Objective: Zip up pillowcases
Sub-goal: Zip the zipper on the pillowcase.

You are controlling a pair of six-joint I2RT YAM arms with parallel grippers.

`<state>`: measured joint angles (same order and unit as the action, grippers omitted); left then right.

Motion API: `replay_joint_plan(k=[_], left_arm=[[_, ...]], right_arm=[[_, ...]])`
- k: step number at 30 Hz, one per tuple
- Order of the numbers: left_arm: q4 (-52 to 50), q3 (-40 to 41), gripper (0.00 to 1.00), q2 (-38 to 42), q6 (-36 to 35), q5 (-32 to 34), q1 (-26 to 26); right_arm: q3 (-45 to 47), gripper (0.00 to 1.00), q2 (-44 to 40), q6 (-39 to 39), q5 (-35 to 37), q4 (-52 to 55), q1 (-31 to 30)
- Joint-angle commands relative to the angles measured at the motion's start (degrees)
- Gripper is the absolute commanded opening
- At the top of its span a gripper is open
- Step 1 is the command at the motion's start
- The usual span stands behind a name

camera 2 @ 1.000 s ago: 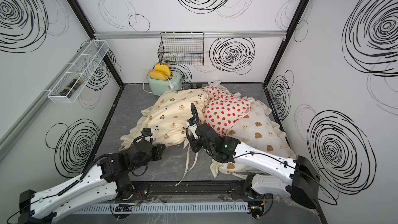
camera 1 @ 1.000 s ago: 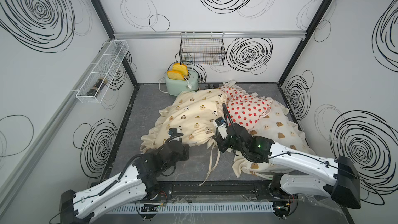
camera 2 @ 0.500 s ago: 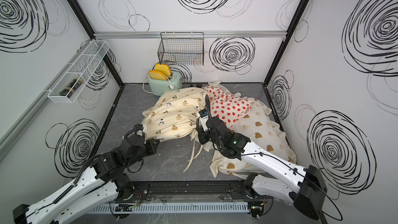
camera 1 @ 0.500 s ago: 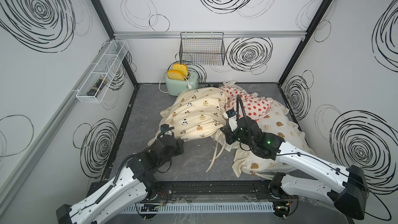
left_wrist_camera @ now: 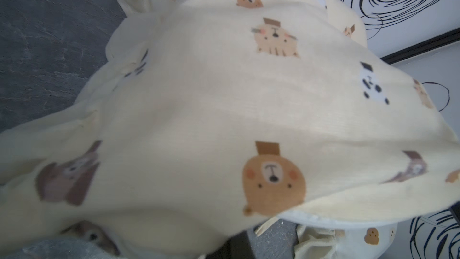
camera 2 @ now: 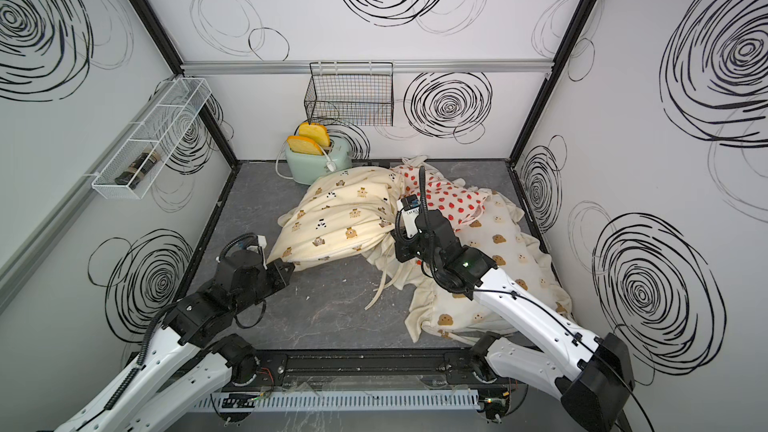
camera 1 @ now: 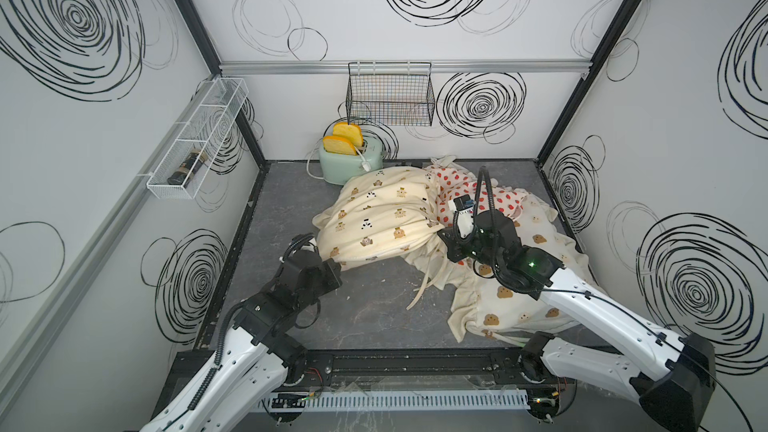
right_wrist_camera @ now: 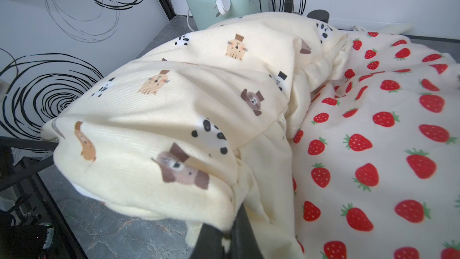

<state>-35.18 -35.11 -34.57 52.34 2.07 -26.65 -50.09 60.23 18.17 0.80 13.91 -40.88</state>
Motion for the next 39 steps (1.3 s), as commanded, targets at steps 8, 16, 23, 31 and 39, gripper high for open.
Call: replay_joint_plan(k=[8,16,23,31,39], left_arm=[[-5.00,-2.55,0.00,1.79,-4.87,-5.78,12.65],[-8.10,-6.40,0.00,1.31,-11.02,-8.09,23.90],[-5.12,-7.31,0.00,2.22,-12.32,-12.69,27.32],[-7.25,-14.98,0.47,2.63,-14.27,-8.71,22.81],[-1.21,-17.04,0.71,-3.80,-14.68,-3.84,10.17]], right_arm=[[-3.42,0.00,0.66,2.32,-0.49,0.20,4.82],[-3.84,0.00,1.52,3.27,0.57,2.12,6.06],[-2.11,0.00,1.60,2.09,-7.61,-3.05,2.85],[-1.87,0.04,6.87,1.33,-8.36,-4.08,-4.02],[-0.74,0.46,3.51,-0.33,-6.86,0.59,-4.49]])
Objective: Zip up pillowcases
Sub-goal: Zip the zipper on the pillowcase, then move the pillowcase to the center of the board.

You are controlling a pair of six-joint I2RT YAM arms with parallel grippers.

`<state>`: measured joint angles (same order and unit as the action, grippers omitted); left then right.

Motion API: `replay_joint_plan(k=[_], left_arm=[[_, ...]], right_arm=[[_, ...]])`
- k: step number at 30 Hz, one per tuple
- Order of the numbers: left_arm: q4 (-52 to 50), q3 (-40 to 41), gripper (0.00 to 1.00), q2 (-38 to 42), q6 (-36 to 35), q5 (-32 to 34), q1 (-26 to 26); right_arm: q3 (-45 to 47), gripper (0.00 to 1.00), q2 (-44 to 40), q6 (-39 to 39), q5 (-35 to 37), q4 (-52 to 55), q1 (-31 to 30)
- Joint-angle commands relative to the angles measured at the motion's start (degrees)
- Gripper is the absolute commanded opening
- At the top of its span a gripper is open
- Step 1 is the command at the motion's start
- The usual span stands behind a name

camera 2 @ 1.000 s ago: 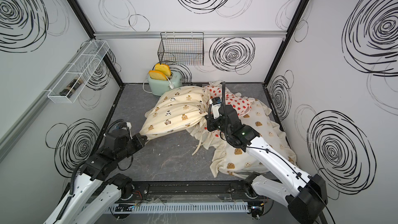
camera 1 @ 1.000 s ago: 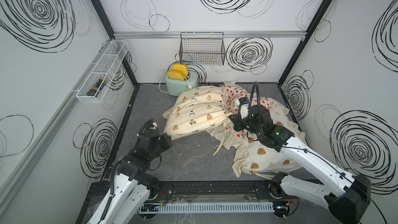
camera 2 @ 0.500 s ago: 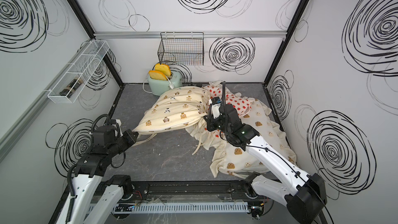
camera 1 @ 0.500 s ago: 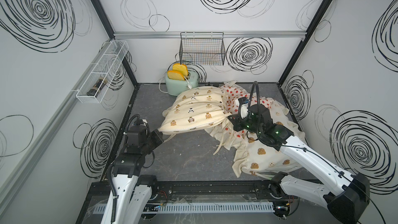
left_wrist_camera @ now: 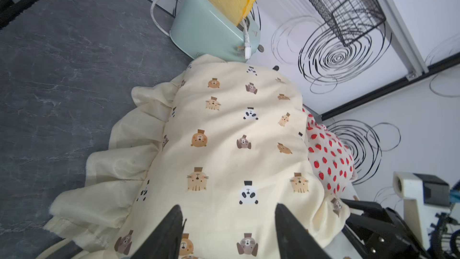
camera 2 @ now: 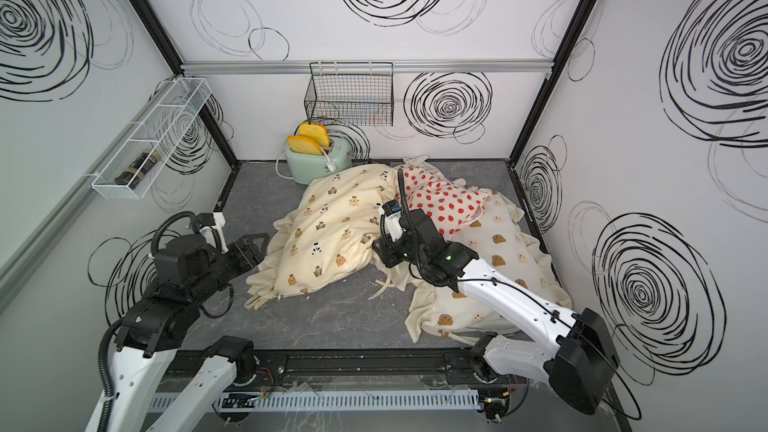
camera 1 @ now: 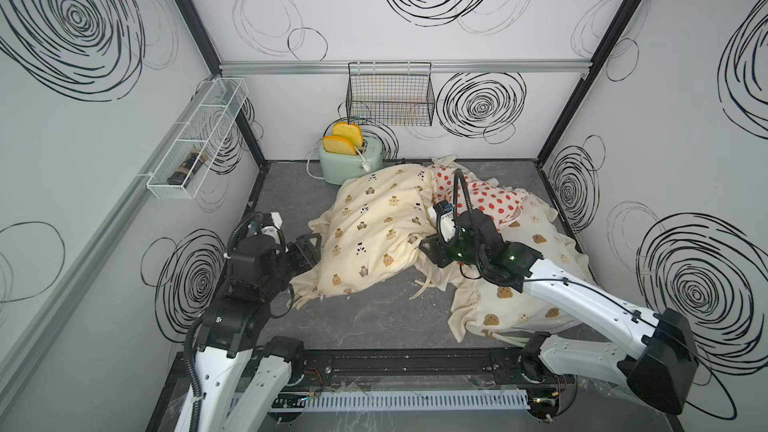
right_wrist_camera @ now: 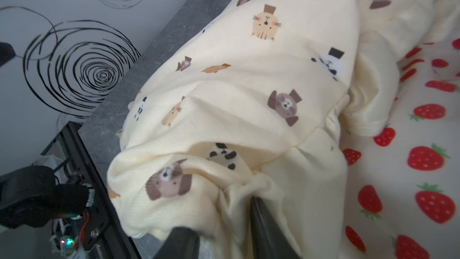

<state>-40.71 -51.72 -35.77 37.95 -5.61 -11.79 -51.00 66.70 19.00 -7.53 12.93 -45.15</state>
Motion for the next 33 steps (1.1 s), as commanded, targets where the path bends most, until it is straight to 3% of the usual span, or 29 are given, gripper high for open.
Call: replay_joint_plan(k=[1,7,10,12,20,33], left_arm=[[5.56,-0.75,0.74,-3.86,-0.18,6.73,-8.64],[8.93,-5.55,0.90,-17.61,-0.87,23.95,-31.20],[11.06,-9.30,0.97,-25.46,-2.58,27.56,-35.74],[12.71,-11.65,1.00,-29.70,-3.68,29.09,-37.17],[16.80,-18.21,0.96,-45.08,-6.22,34.64,-40.13],[18.99,-31.58,0.96,-67.59,-8.80,36.19,-41.91]], right_arm=[[0.44,0.50,-3.90,-1.30,2.46,2.77,-0.01],[0.08,0.75,-8.12,-1.25,2.63,10.72,4.25],[-0.50,0.89,-10.33,-1.82,2.16,14.36,6.49],[-0.89,0.98,-11.35,-2.13,2.67,16.38,7.11],[-0.42,0.98,-14.53,-0.73,3.02,18.35,10.33],[2.13,0.97,-16.17,1.11,-1.96,16.21,16.20]])
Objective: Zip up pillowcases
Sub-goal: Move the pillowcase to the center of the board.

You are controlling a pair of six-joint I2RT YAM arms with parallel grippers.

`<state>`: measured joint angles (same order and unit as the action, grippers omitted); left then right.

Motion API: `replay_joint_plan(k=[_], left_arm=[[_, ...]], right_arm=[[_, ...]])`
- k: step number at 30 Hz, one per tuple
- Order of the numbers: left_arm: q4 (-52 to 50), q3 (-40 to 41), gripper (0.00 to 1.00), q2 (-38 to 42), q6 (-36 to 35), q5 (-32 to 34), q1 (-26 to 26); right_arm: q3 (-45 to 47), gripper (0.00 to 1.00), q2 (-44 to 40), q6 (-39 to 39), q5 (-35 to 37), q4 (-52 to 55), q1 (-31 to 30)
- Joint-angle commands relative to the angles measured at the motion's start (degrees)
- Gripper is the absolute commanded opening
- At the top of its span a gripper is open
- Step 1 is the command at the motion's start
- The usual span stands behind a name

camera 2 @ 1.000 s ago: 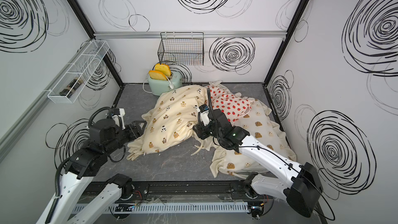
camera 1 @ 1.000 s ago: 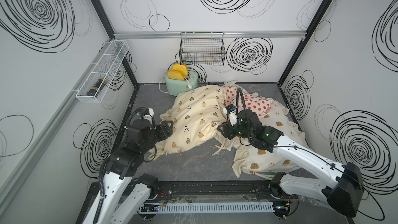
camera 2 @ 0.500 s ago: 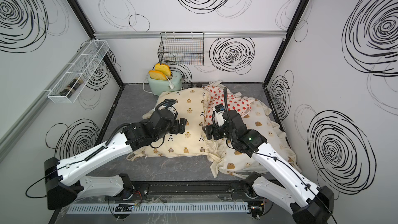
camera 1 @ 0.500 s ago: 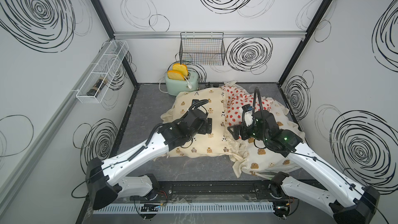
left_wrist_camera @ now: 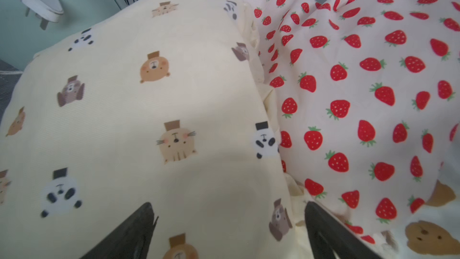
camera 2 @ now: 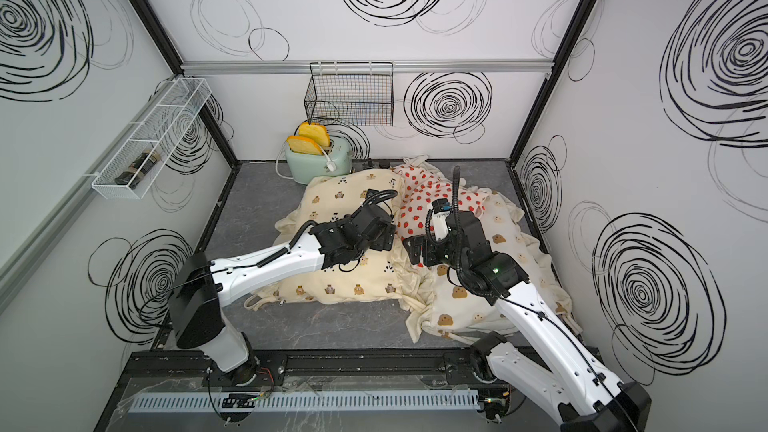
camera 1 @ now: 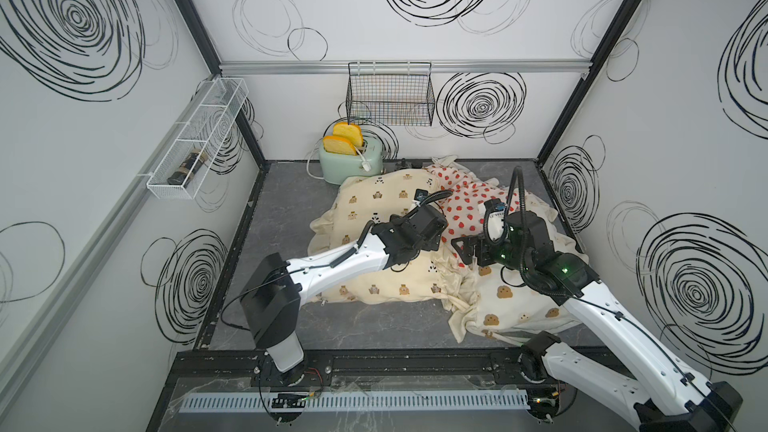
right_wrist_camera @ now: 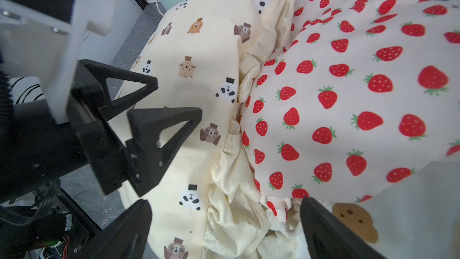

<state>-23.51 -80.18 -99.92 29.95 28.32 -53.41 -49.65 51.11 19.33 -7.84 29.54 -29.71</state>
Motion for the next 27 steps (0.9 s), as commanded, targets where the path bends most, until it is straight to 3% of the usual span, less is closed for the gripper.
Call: replay_joint_plan(k=[1,6,13,19,27], left_arm=[[1.18,-4.17,0.96,-5.30,-0.32,3.24,-0.34],[1.31,-1.96,1.00,-9.15,4.45,5.67,1.32],[5.99,11.77,0.65,-3.22,10.79,6.36,4.22],[7.81,22.19,0.25,5.91,15.05,7.73,7.86],[10.41,36.26,0.11,23.46,17.94,4.35,20.59]], right_arm=[[0.90,0.97,-0.60,0.80,-1.73,-0.55,0.88],[1.19,0.97,-0.66,0.92,-2.27,-1.25,1.53],[1.60,0.97,-0.23,0.73,-2.80,-2.07,1.88],[2.30,0.97,0.04,0.91,-2.99,-2.83,1.98],[1.93,0.97,0.82,0.88,-2.52,-3.37,2.14]])
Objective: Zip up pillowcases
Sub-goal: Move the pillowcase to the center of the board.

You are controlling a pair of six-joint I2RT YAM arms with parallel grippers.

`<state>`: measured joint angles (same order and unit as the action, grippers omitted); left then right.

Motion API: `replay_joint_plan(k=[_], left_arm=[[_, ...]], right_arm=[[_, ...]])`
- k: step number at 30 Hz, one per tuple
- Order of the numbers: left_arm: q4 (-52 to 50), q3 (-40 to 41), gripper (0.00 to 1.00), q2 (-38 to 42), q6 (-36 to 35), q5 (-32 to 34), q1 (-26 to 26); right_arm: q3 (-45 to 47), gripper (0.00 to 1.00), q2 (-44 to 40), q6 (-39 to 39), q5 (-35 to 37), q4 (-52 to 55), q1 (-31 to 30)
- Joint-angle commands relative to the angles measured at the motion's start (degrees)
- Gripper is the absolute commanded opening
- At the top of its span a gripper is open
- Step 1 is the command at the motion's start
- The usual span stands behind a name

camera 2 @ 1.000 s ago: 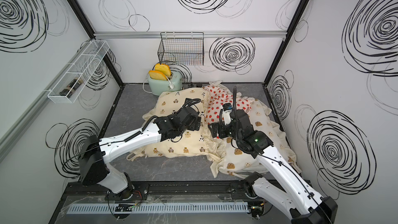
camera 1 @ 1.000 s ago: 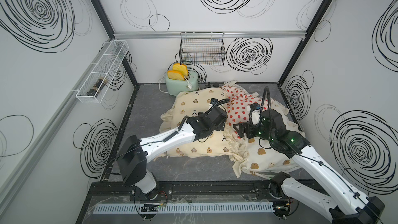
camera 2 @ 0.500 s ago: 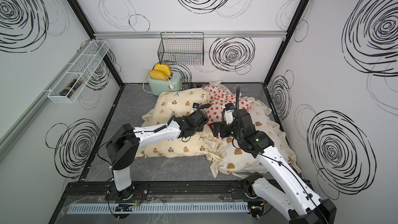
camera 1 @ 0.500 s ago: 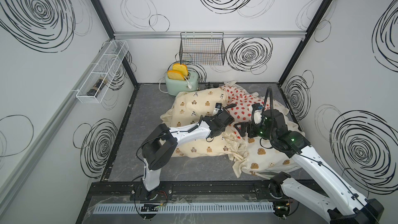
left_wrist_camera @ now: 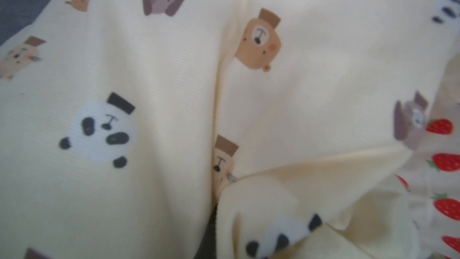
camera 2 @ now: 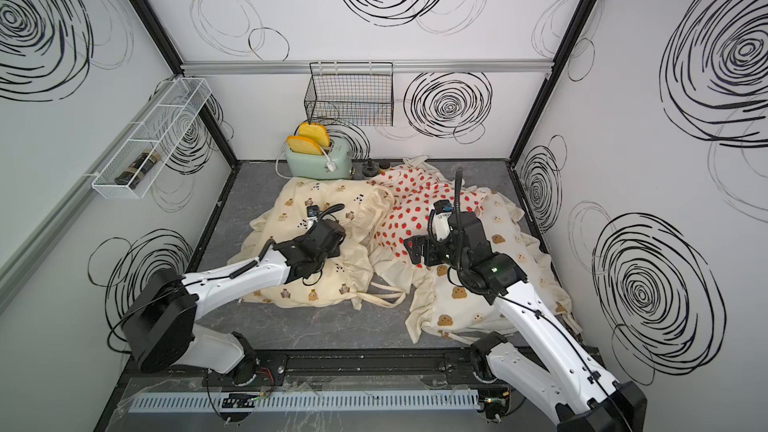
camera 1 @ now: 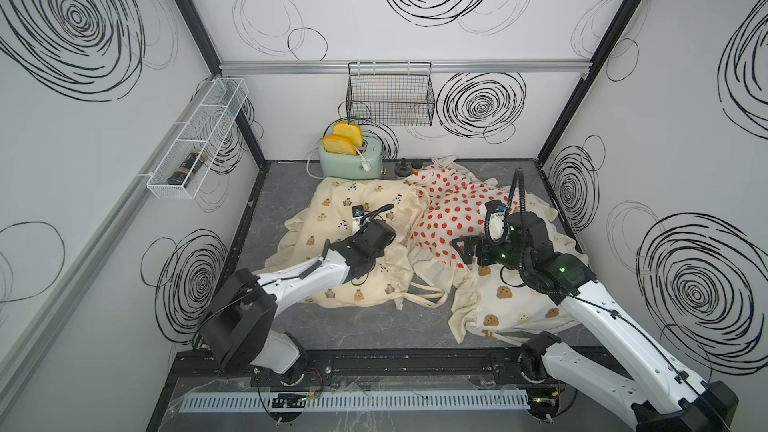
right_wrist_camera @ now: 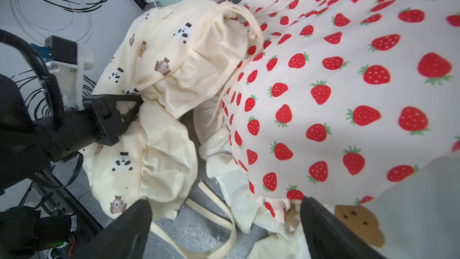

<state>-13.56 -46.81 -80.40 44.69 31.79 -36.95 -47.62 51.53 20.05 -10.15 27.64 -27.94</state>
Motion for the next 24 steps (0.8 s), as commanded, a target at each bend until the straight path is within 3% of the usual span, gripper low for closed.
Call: replay_joint_plan(k=[1,6,9,24], left_arm=[[0.53,3.97,0.11,5.50,2.94,0.38,6.22],[2.38,6.25,0.10,10.40,-0.35,-3.89,17.58],[4.41,5.61,0.11,9.08,-2.53,-6.82,22.78],[5.36,-6.91,0.13,-3.64,-13.30,-3.58,30.65]], right_arm=[[-0.20,0.97,0.62,0.16,-0.28,-1.67,0.39],[-0.84,0.97,1.57,0.42,-0.57,-2.31,0.40],[-0.87,0.97,1.95,0.43,-0.75,-2.89,0.40],[-0.01,0.97,3.28,1.39,-2.12,-3.85,2.94]])
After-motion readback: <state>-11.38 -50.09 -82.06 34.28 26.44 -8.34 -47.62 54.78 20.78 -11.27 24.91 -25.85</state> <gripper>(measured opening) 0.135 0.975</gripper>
